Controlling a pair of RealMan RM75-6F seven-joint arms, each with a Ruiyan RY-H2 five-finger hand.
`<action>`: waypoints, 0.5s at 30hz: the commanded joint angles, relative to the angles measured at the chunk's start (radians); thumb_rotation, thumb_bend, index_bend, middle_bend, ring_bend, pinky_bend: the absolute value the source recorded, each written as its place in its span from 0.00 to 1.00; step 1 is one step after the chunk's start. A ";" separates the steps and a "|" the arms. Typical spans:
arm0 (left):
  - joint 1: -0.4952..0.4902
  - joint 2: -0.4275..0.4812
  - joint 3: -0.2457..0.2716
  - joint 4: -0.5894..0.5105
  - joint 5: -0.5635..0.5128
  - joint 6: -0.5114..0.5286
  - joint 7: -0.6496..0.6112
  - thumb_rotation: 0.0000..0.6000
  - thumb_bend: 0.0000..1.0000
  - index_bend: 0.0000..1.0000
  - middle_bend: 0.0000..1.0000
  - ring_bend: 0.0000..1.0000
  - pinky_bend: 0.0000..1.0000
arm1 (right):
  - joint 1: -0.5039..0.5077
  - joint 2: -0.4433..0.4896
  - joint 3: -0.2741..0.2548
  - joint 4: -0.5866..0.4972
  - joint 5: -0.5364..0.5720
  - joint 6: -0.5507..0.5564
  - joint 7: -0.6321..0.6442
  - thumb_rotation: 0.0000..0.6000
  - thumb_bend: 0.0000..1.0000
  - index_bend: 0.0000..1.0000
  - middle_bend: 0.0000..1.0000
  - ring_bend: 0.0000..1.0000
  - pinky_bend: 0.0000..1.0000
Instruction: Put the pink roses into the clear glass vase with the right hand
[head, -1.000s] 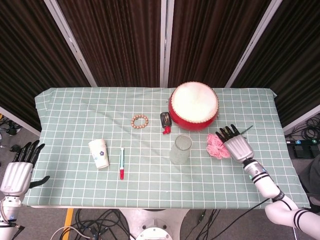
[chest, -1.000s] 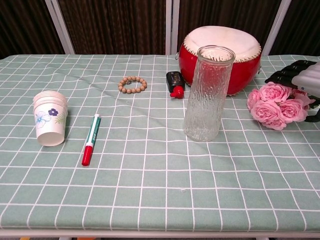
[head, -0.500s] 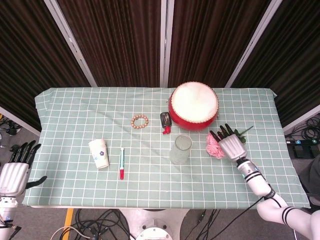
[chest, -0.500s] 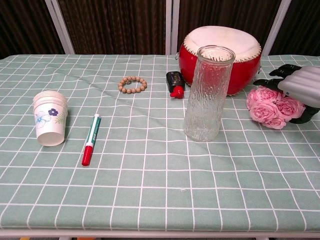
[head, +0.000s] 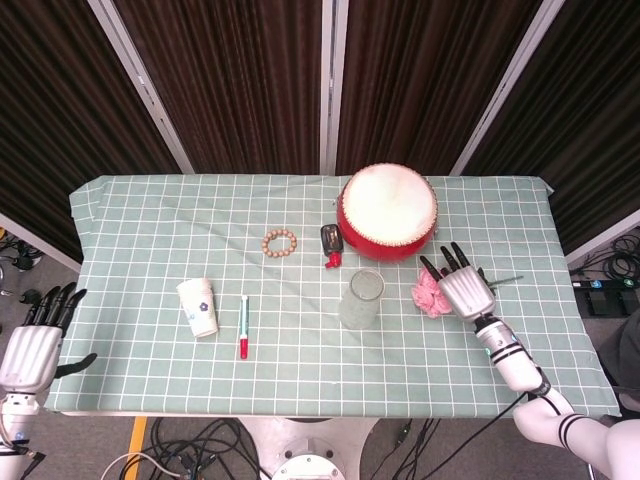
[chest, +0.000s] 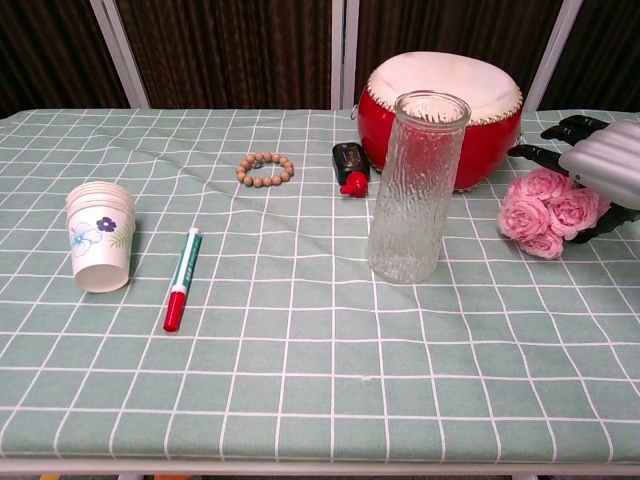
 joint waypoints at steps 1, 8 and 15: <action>0.000 0.002 0.000 -0.002 -0.001 -0.001 -0.001 1.00 0.02 0.09 0.02 0.00 0.15 | -0.003 -0.002 -0.004 0.012 -0.015 0.028 0.030 1.00 0.28 0.05 0.56 0.10 0.00; -0.001 0.004 0.002 -0.008 -0.002 -0.008 -0.002 1.00 0.02 0.09 0.02 0.00 0.16 | -0.022 0.022 -0.007 -0.020 -0.022 0.071 0.090 1.00 0.28 0.08 0.60 0.12 0.00; -0.004 0.002 0.003 -0.010 -0.003 -0.017 0.000 1.00 0.02 0.09 0.02 0.00 0.17 | -0.045 0.078 0.014 -0.103 -0.020 0.140 0.157 1.00 0.31 0.11 0.63 0.15 0.00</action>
